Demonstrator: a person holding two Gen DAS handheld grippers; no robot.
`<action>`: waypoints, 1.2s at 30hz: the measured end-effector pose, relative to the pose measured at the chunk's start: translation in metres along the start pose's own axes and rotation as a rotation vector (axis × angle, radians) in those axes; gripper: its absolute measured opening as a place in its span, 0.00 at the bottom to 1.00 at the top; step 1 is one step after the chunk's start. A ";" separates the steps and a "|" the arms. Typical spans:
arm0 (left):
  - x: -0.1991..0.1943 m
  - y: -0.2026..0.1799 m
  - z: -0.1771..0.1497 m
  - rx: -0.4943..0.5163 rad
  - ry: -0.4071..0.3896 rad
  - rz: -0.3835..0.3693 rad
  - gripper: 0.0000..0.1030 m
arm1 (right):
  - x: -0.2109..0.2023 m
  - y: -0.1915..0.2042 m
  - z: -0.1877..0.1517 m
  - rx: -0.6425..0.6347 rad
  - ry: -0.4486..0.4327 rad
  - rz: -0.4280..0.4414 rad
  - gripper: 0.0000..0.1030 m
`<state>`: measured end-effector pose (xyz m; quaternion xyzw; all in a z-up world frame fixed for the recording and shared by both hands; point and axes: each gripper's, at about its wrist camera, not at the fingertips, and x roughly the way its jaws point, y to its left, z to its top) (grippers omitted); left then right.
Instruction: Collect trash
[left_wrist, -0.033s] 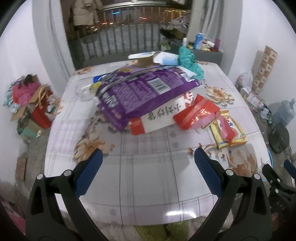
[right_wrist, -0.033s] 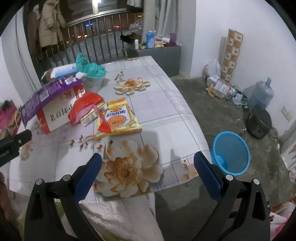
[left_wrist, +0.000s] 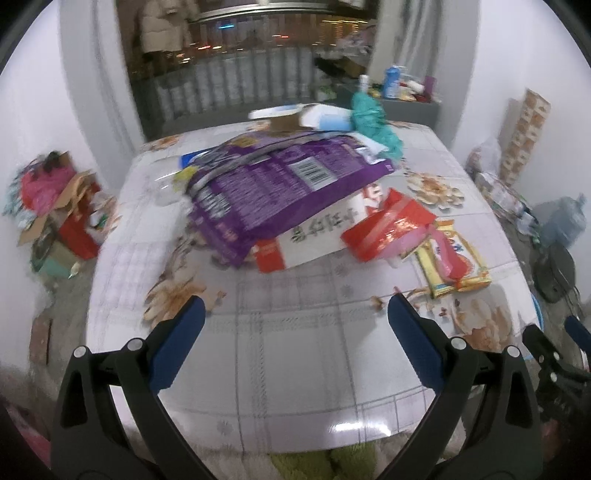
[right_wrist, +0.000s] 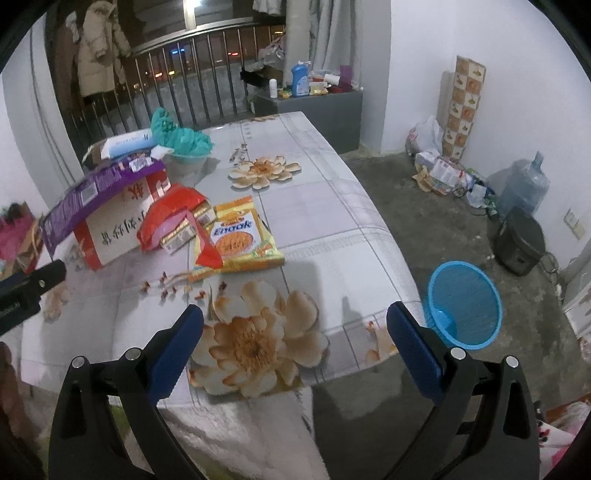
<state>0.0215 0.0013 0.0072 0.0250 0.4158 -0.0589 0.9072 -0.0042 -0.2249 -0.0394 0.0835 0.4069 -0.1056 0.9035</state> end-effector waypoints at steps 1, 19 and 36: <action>0.003 -0.001 0.003 0.012 -0.002 -0.035 0.93 | 0.003 -0.001 0.002 0.008 0.002 0.009 0.94; 0.058 -0.064 0.016 0.428 -0.221 -0.146 0.91 | 0.101 -0.011 0.055 0.023 0.094 0.122 0.65; 0.117 -0.084 0.038 0.379 -0.079 -0.212 0.44 | 0.115 0.029 0.045 -0.260 0.142 0.168 0.33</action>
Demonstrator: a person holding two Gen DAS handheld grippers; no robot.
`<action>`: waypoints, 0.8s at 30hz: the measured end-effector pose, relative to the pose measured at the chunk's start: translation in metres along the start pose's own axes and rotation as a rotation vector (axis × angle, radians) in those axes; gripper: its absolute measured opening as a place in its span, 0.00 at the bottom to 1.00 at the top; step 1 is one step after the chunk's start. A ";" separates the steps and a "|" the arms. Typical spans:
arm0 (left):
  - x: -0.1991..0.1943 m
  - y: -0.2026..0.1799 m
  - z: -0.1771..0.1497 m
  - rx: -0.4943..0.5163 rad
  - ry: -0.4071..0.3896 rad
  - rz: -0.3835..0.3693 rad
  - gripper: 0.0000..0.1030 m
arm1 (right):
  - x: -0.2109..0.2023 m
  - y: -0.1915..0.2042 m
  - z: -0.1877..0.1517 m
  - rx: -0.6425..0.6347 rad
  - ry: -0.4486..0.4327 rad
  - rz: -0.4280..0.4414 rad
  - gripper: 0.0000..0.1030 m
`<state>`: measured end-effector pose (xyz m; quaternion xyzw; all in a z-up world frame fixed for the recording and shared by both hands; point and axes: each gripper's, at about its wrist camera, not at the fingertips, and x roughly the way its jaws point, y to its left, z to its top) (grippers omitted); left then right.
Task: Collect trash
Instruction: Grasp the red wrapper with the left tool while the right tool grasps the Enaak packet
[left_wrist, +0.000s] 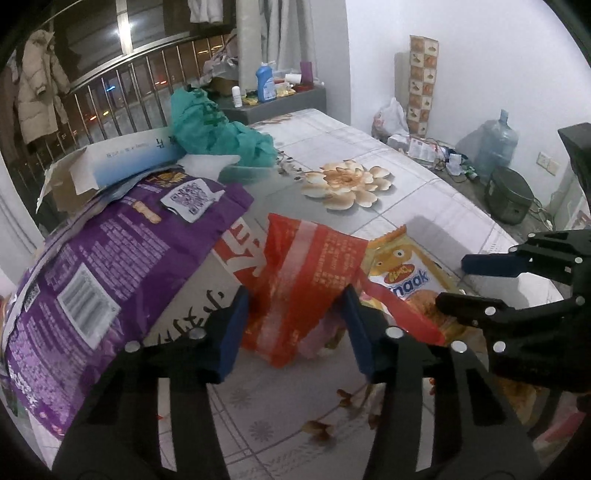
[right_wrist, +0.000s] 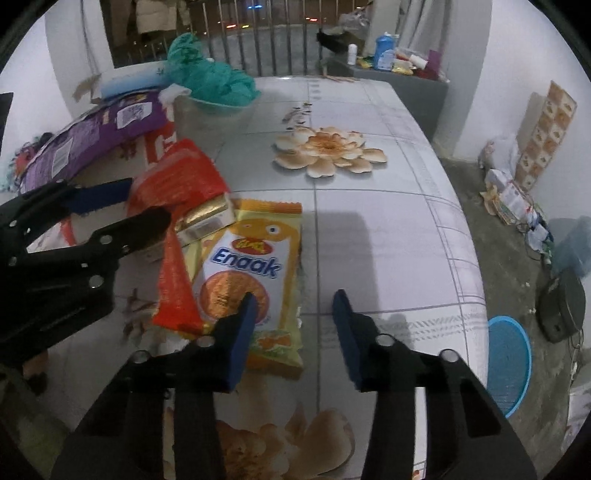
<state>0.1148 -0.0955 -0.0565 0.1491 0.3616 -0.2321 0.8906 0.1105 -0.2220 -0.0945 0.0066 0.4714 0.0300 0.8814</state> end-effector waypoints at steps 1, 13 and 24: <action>0.000 0.000 0.000 0.000 -0.001 0.004 0.41 | -0.001 0.001 0.000 -0.006 0.003 0.008 0.21; -0.020 0.011 0.001 -0.066 -0.046 -0.003 0.09 | -0.019 -0.036 -0.015 0.192 0.006 0.076 0.01; -0.062 0.010 -0.009 -0.112 -0.087 -0.098 0.08 | -0.050 -0.074 -0.039 0.453 -0.018 0.310 0.01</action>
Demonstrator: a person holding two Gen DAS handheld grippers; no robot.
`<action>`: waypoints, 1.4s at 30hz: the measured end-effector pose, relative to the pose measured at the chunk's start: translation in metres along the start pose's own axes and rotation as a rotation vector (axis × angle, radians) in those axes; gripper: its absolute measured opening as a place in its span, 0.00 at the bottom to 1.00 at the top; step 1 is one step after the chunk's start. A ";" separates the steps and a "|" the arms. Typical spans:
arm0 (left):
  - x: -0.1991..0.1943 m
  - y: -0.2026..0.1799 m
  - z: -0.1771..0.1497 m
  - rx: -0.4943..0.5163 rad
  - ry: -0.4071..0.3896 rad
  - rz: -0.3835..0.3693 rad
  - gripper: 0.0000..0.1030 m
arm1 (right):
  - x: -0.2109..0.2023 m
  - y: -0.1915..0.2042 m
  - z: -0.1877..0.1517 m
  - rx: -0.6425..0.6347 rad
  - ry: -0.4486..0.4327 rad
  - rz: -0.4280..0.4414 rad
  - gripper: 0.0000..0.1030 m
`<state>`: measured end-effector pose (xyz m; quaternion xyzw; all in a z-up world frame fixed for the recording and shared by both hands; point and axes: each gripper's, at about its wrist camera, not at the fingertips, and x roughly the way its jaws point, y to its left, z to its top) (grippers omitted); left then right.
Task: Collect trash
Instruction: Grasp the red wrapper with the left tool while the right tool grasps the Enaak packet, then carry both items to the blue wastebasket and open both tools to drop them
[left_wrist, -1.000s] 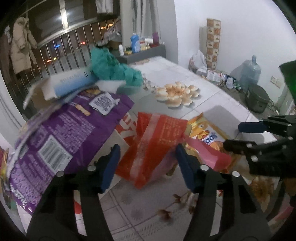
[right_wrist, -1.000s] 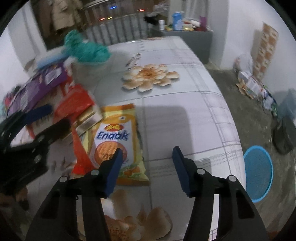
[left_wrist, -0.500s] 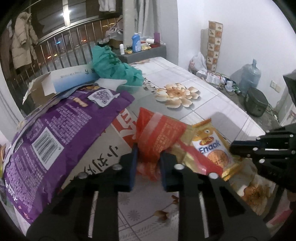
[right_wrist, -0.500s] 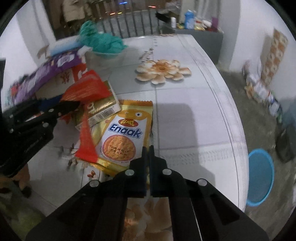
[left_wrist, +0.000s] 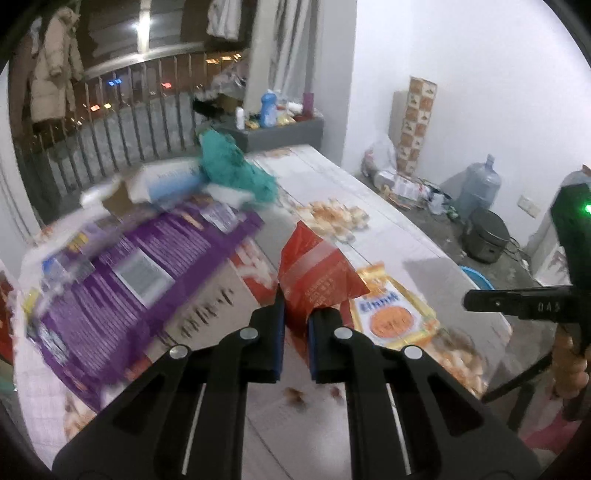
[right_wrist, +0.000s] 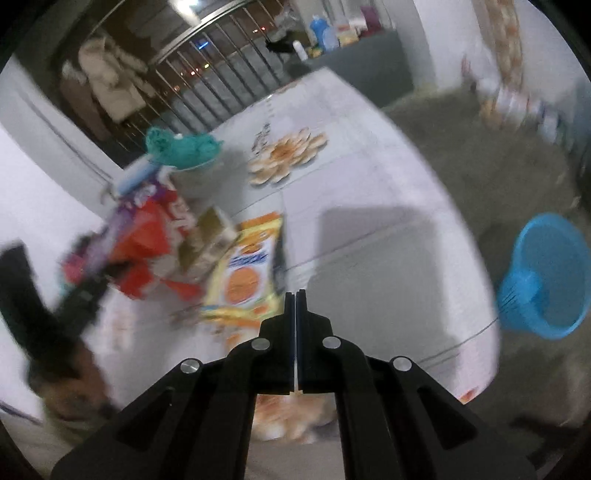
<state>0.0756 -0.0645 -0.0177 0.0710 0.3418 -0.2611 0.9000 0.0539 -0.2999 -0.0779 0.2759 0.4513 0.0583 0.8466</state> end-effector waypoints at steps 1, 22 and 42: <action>0.004 -0.004 -0.004 0.008 0.027 -0.019 0.08 | 0.003 -0.002 -0.002 0.021 0.017 0.036 0.03; 0.043 -0.017 -0.031 -0.019 0.190 -0.075 0.05 | 0.048 0.013 0.012 -0.021 0.129 0.162 0.25; 0.028 -0.025 0.017 -0.125 0.157 -0.244 0.04 | -0.023 -0.027 0.020 0.091 -0.086 0.130 0.04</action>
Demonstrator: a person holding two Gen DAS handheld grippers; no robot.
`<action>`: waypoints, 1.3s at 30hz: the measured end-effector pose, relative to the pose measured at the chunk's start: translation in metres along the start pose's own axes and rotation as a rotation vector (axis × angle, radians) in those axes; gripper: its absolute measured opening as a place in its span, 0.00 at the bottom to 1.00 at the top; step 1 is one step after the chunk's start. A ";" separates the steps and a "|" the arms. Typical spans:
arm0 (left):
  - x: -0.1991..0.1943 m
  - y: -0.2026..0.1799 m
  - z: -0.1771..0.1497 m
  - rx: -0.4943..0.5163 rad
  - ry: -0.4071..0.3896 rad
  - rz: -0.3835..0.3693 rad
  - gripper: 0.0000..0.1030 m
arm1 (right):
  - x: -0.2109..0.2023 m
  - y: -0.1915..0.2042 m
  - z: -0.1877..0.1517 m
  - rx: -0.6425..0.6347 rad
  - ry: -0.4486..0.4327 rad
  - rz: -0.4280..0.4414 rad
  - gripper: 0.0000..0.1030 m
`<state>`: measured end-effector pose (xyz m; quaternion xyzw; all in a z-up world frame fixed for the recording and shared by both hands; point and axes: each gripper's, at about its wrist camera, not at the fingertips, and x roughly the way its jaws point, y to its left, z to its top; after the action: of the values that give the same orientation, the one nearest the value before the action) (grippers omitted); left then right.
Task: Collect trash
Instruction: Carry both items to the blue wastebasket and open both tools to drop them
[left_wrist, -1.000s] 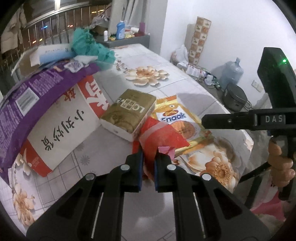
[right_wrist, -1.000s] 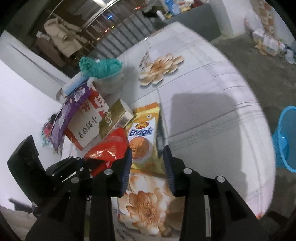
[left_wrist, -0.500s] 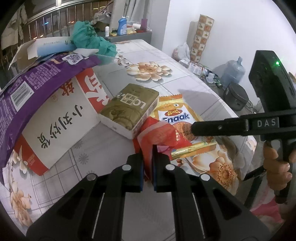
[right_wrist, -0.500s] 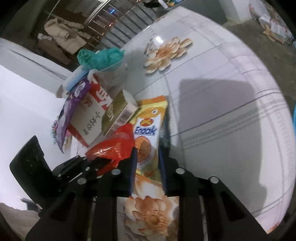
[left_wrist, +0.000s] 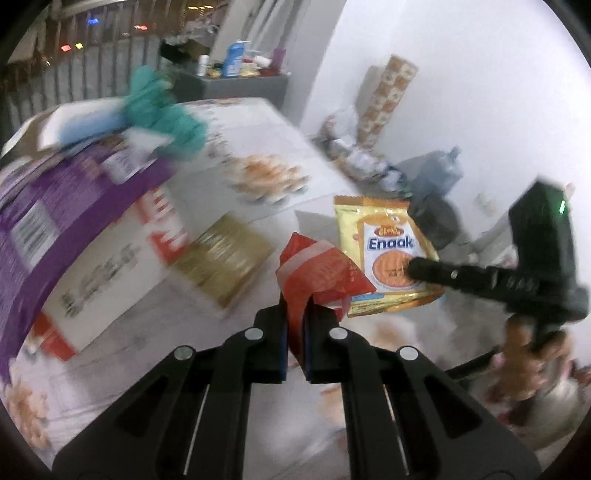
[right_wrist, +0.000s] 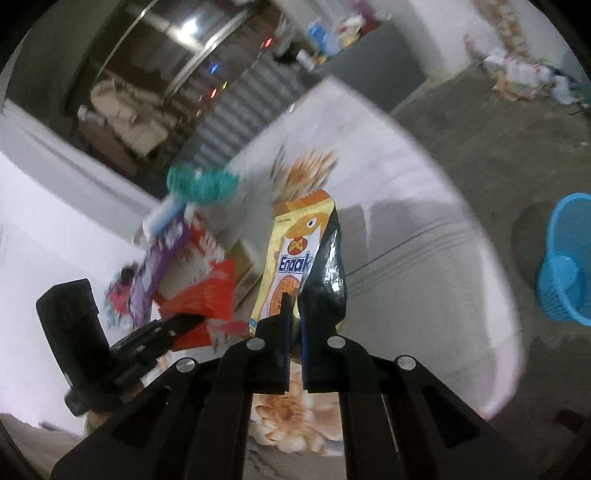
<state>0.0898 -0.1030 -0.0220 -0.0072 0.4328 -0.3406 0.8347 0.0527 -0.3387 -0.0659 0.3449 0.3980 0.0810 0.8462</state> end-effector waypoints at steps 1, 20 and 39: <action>0.003 -0.006 0.010 0.002 0.004 -0.033 0.04 | -0.011 -0.005 0.004 0.009 -0.029 -0.011 0.04; 0.336 -0.241 0.083 0.183 0.592 -0.299 0.05 | -0.082 -0.283 0.055 0.601 -0.159 -0.538 0.05; 0.377 -0.281 0.062 0.238 0.545 -0.316 0.63 | -0.097 -0.348 0.038 0.598 -0.262 -0.780 0.61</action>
<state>0.1253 -0.5533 -0.1678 0.1146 0.5906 -0.5035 0.6201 -0.0326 -0.6588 -0.2150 0.4052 0.3935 -0.4024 0.7204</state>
